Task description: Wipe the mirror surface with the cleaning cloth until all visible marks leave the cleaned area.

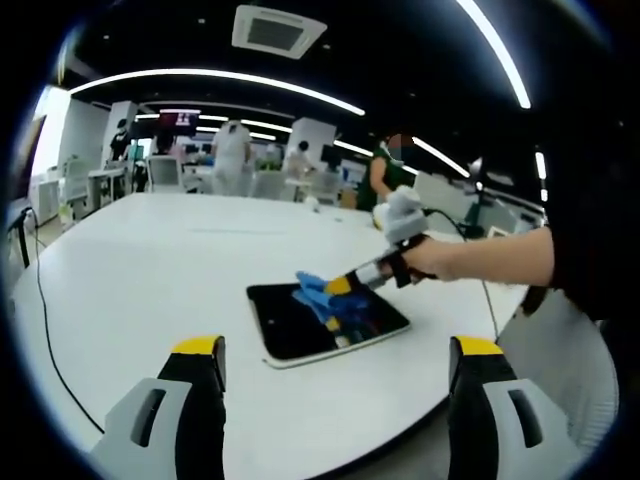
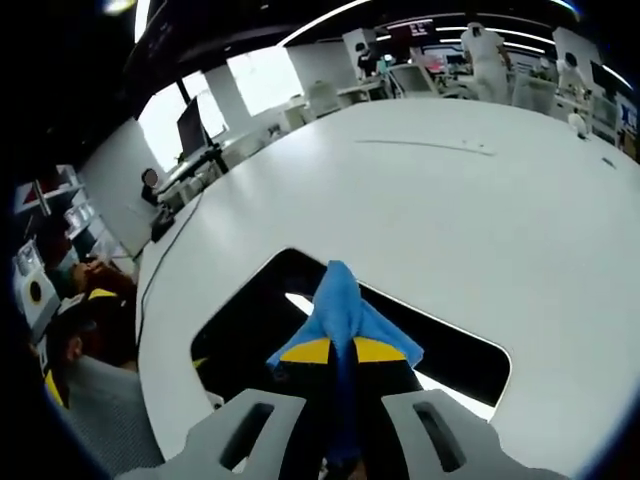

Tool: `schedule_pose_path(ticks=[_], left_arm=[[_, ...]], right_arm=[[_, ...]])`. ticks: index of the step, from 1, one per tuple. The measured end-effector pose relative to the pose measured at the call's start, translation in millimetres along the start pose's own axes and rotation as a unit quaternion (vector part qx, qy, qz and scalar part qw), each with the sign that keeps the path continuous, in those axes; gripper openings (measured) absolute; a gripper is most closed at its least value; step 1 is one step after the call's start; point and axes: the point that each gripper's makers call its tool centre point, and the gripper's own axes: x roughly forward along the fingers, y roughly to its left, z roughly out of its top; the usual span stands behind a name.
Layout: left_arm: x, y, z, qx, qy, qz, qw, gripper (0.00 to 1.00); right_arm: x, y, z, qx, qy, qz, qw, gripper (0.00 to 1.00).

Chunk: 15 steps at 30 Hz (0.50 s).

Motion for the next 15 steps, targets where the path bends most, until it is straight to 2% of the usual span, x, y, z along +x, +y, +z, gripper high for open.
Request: schedule_pose_path(ticks=[15], left_arm=[[1, -0.1, -1.8, 0.002, 0.007, -0.002, 1.0000, 0.90]], right_arm=[[9, -15, 14.5, 0.004, 0.000, -0.011, 0.9999, 0.01]])
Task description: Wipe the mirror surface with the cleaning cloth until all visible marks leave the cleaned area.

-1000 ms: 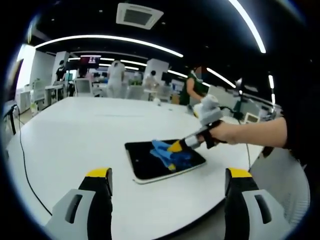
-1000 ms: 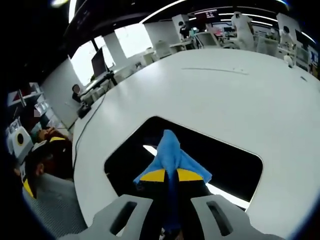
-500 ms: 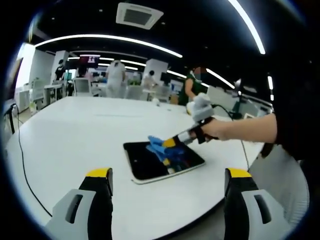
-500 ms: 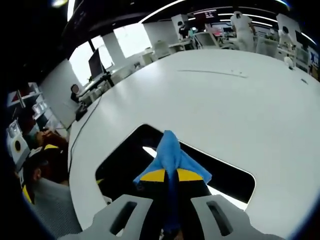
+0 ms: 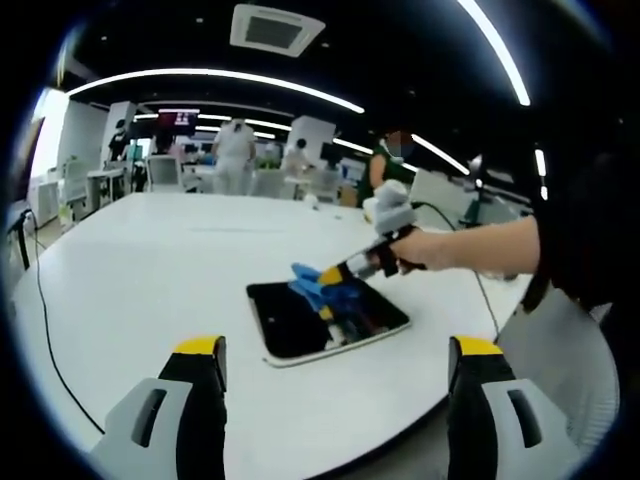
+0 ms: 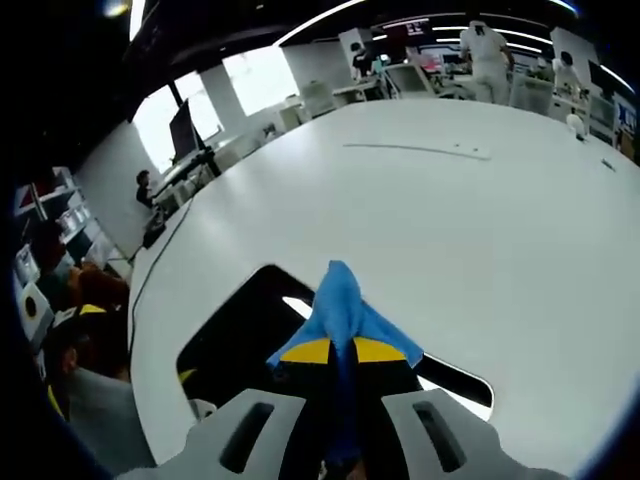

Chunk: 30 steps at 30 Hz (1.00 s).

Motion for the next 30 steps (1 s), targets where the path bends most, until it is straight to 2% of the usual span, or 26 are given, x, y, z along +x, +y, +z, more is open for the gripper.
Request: schedule_pose_path(ticks=[9, 15, 30], left_arm=[[0.2, 0.9, -0.4, -0.001, 0.001, 0.002, 1.0000, 0.91], [0.2, 1.2, -0.5, 0.000, 0.001, 0.003, 1.0000, 0.91], [-0.2, 1.4, -0.1, -0.003, -0.001, 0.004, 1.0000, 0.92]], right_arm=[[0.7, -2.7, 1.4, 0.014, 0.000, -0.001, 0.9999, 0.01], [0.4, -0.5, 0.4, -0.009, -0.001, -0.015, 0.9999, 0.01], [-3.8, -8.4, -1.5, -0.005, 0.002, -0.015, 0.9999, 0.01]])
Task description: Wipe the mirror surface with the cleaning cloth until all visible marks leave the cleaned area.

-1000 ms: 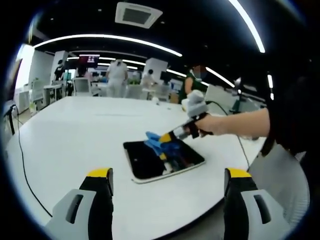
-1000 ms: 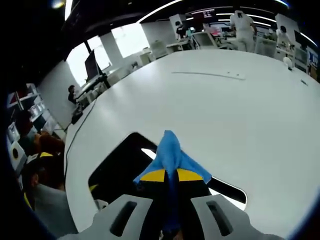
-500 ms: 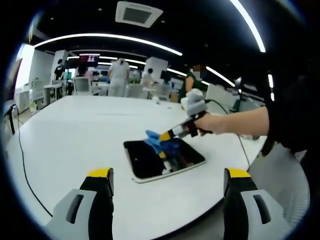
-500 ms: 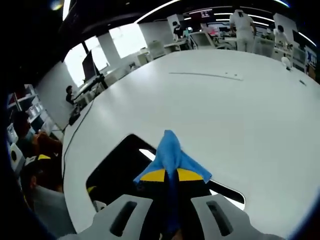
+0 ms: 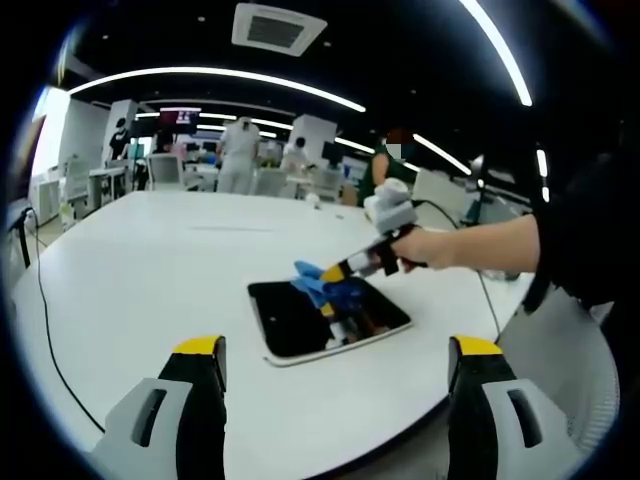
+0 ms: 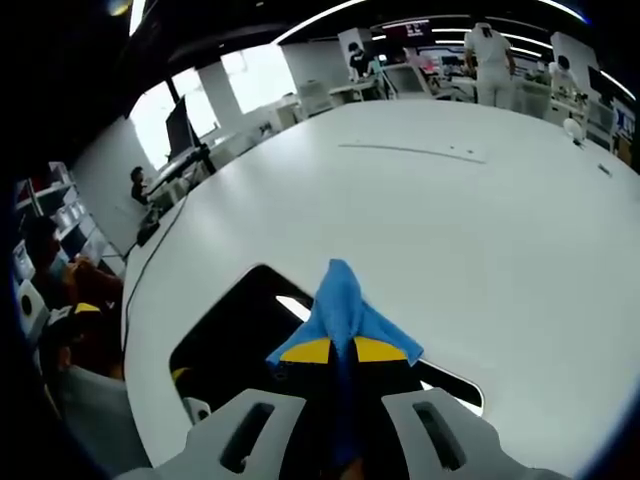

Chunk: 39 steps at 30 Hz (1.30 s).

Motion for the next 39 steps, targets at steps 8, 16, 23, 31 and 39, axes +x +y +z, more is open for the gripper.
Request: schedule_pose_path(ticks=[8, 16, 23, 31, 39], left_arm=[[0, 0.1, 0.6, -0.001, -0.002, 0.000, 1.0000, 0.92], [0, 0.1, -0.1, 0.000, 0.001, 0.000, 1.0000, 0.91], [0, 0.2, 0.0, 0.000, 0.001, 0.001, 1.0000, 0.91], [0, -0.8, 0.0, 0.000, 0.001, -0.002, 1.0000, 0.91], [0, -0.1, 0.9, -0.001, -0.002, 0.000, 1.0000, 0.91]], right_arm=[[-9, -11, -4.7, 0.011, -0.005, -0.009, 0.9999, 0.01], [-10, -14, -5.8, 0.024, -0.013, -0.006, 0.9996, 0.01], [-13, -17, -7.7, 0.025, -0.012, -0.010, 0.9996, 0.01], [-16, -20, -9.5, 0.029, -0.011, -0.018, 0.9994, 0.01], [-17, -19, -9.9, 0.044, -0.005, -0.018, 0.9989, 0.01]])
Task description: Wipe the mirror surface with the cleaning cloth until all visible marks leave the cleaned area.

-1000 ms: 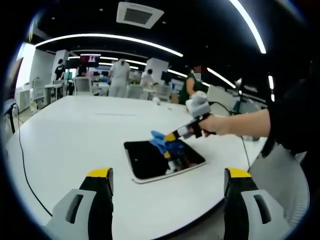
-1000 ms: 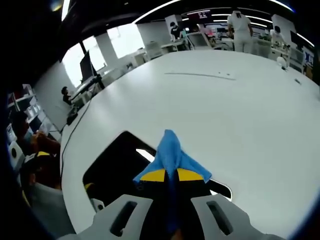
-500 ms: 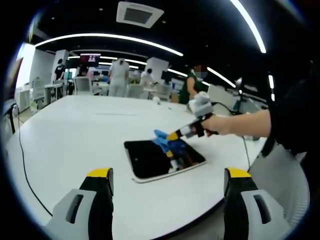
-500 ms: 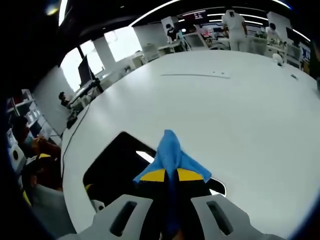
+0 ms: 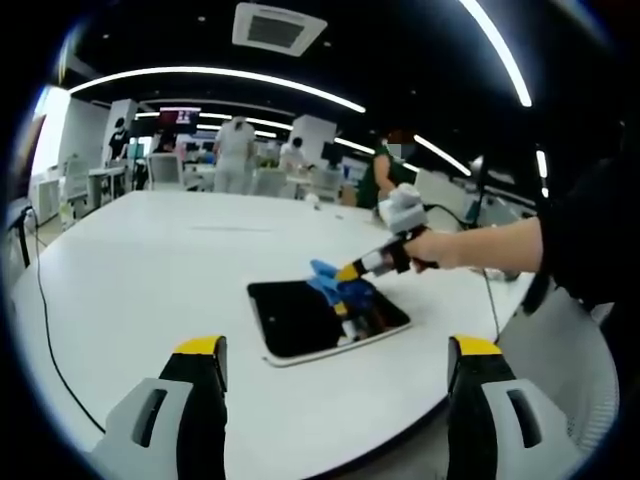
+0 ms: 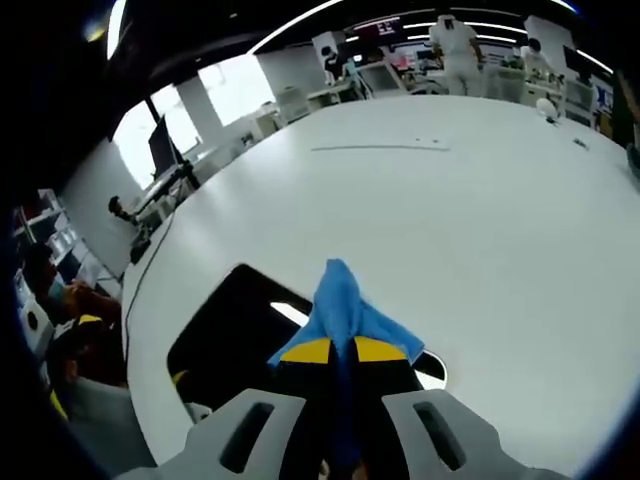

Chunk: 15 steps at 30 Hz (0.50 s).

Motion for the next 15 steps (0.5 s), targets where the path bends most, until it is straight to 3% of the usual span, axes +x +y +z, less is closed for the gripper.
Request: schedule_pose_path(ticks=[15], left_arm=[[0.0, -0.3, 0.2, -0.002, -0.002, -0.001, 1.0000, 0.91]], right_arm=[[-6.7, 8.0, -9.9, -0.001, 0.007, -0.002, 1.0000, 0.01]])
